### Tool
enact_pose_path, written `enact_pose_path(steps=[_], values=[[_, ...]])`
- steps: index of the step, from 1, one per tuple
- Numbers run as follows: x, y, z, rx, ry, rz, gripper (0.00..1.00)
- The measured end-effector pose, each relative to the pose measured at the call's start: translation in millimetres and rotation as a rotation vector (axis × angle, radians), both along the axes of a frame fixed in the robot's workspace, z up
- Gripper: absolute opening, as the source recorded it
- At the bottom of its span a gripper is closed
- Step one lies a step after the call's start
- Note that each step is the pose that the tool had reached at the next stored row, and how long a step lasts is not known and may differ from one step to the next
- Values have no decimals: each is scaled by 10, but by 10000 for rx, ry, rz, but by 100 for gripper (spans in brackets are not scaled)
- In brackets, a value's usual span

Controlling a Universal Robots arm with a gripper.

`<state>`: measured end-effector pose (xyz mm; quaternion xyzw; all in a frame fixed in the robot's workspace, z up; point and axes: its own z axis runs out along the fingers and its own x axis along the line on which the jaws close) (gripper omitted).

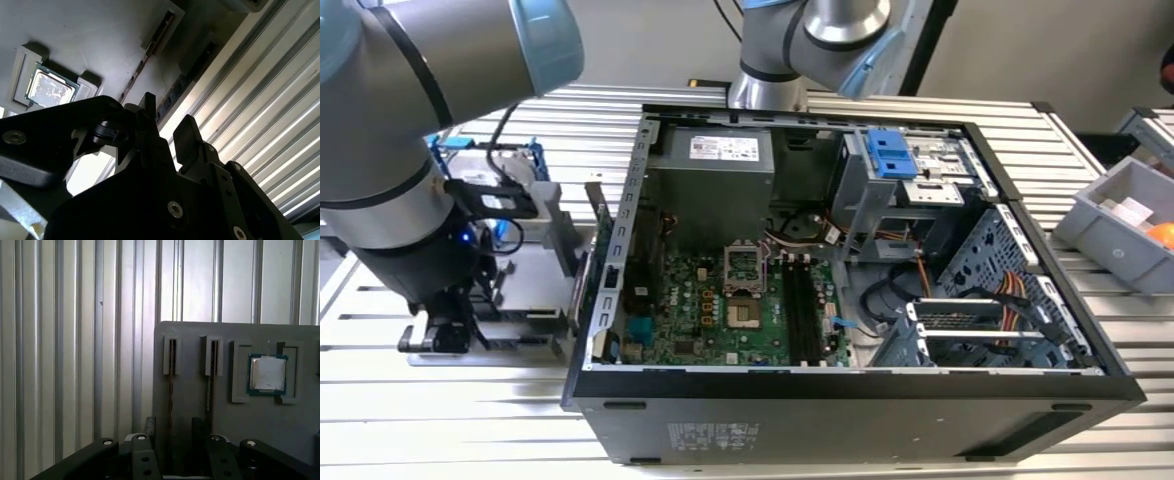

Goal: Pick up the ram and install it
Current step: 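Pick up the ram and move it above insertion slot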

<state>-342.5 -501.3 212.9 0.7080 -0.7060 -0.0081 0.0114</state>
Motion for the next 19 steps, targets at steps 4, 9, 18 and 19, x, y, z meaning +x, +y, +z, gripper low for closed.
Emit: enact_pose_path(steps=[4, 9, 18, 19], values=[[0, 0, -49, -20, -1, -45, 100], [0, 0, -100, -38, -1, -74, 100], [-7, 5, -165, -46, 0, -79, 100], [-10, 6, -171, -51, 1, -79, 100]])
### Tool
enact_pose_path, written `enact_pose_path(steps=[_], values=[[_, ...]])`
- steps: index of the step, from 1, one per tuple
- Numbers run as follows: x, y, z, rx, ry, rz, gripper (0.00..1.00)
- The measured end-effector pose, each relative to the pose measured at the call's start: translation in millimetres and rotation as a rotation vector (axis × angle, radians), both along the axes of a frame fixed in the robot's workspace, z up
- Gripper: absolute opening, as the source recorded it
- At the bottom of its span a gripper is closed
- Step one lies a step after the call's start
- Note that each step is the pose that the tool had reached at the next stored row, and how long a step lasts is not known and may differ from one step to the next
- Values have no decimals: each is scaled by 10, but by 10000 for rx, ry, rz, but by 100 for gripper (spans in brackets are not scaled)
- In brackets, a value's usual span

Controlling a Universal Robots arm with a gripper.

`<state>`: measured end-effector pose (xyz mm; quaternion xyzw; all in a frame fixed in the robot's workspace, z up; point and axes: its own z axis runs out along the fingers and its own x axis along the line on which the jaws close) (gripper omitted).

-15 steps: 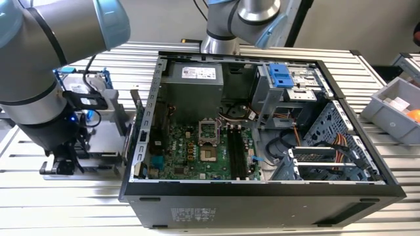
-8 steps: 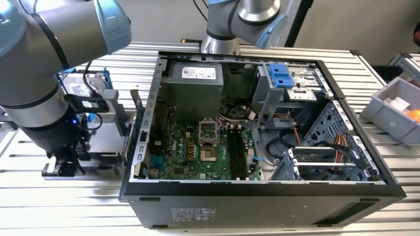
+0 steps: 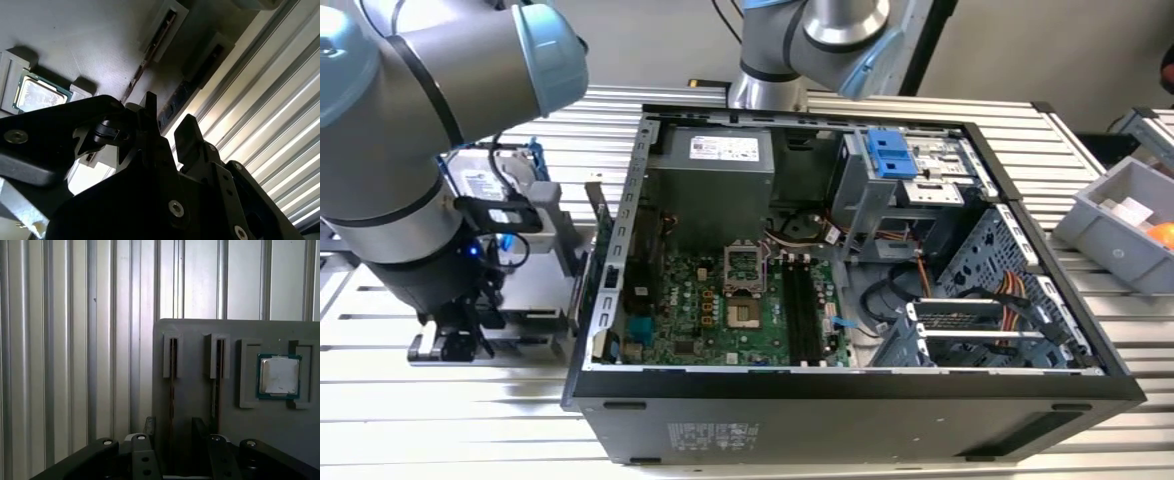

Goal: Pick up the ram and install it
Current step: 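Pick up the ram and move it above insertion slot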

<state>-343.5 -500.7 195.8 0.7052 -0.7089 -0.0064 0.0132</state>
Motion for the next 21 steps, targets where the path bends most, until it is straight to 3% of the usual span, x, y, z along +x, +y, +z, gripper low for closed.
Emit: enact_pose_path(steps=[21], values=[[-11, 8, -81, -31, 0, 149, 100]])
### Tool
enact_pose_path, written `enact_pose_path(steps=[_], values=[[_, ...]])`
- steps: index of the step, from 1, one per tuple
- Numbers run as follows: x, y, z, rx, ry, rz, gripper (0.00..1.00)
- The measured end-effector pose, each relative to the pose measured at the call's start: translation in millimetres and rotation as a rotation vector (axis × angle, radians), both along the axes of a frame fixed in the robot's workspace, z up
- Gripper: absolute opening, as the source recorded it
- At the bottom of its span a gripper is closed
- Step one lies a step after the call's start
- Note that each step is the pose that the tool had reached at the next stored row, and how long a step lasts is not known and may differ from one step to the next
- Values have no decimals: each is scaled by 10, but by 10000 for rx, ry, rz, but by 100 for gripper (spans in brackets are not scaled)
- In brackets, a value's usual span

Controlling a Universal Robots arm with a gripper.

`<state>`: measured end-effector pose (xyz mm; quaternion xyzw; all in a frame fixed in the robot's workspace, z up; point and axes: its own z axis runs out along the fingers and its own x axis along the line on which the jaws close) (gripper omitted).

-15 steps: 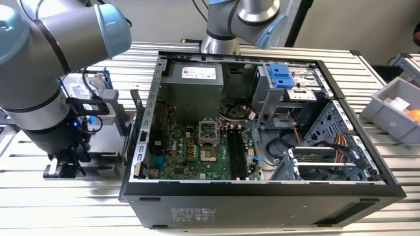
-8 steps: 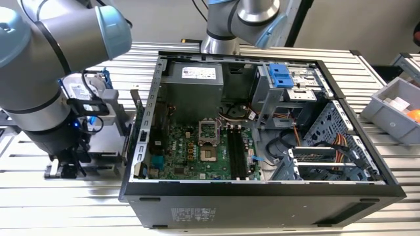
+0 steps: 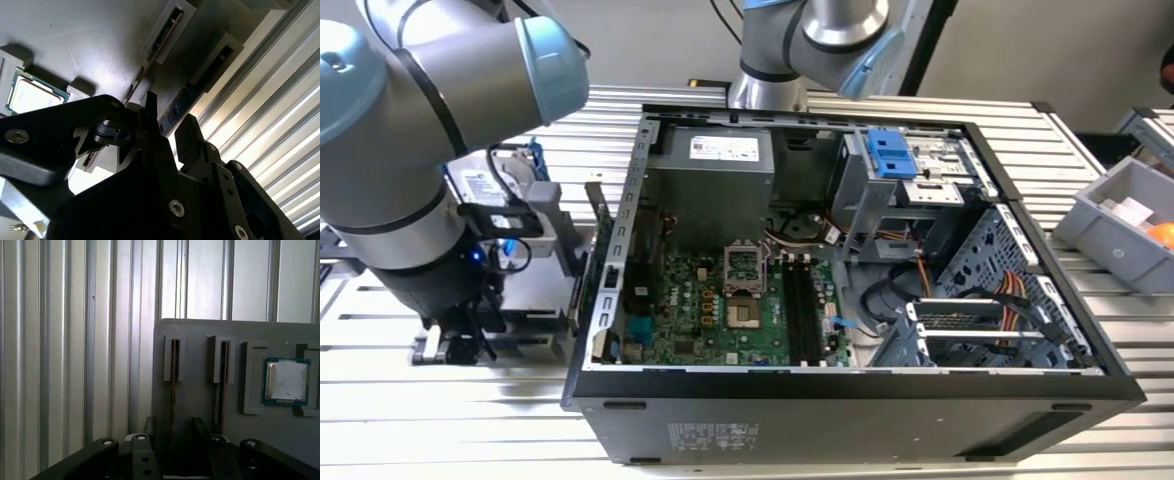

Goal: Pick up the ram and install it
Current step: 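Pick up the ram and move it above insertion slot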

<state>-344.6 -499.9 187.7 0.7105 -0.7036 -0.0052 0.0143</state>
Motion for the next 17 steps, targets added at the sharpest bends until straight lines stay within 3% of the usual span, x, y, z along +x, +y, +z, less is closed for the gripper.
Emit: enact_pose_path(steps=[17], values=[[0, 1, -4, 2, -1, -147, 100]])
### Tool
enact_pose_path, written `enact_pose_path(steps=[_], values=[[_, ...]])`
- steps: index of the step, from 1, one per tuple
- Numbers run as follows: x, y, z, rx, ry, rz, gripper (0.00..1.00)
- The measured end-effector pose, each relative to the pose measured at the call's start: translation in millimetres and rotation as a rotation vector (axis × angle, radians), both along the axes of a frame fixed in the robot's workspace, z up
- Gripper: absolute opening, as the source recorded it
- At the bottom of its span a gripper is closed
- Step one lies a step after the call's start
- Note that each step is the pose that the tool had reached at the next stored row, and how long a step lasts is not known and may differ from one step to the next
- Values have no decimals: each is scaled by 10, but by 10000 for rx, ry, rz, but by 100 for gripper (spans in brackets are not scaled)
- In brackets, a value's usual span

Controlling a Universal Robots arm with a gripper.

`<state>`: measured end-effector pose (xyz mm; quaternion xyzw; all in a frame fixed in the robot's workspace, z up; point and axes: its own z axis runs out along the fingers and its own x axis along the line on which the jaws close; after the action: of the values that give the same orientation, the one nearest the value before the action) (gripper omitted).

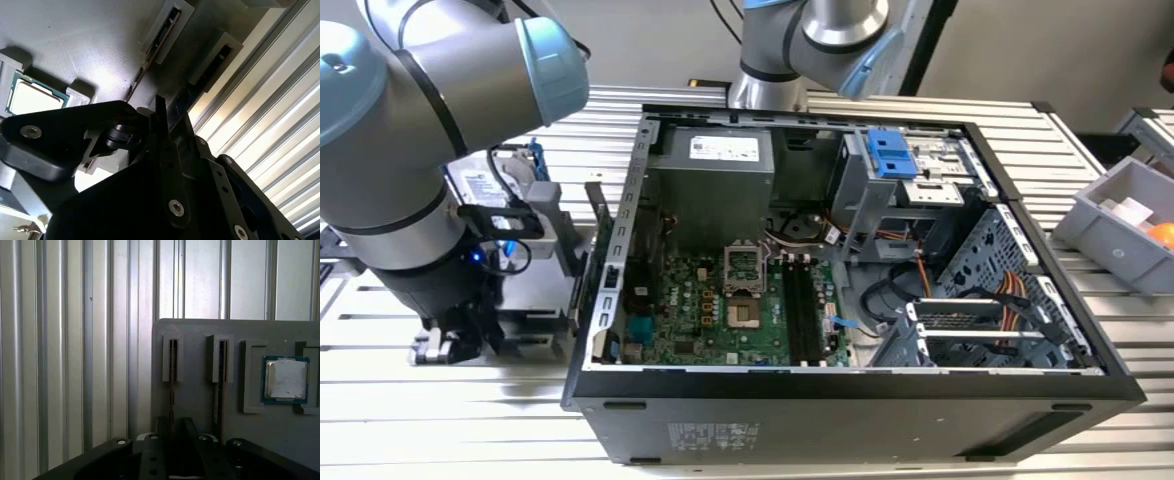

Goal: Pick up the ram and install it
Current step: 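Pick up the ram and move it above insertion slot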

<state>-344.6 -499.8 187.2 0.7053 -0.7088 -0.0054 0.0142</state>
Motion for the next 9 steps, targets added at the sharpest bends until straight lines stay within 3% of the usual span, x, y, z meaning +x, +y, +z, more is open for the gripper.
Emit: enact_pose_path(steps=[9], values=[[0, 0, 0, 0, 0, -1, 100]])
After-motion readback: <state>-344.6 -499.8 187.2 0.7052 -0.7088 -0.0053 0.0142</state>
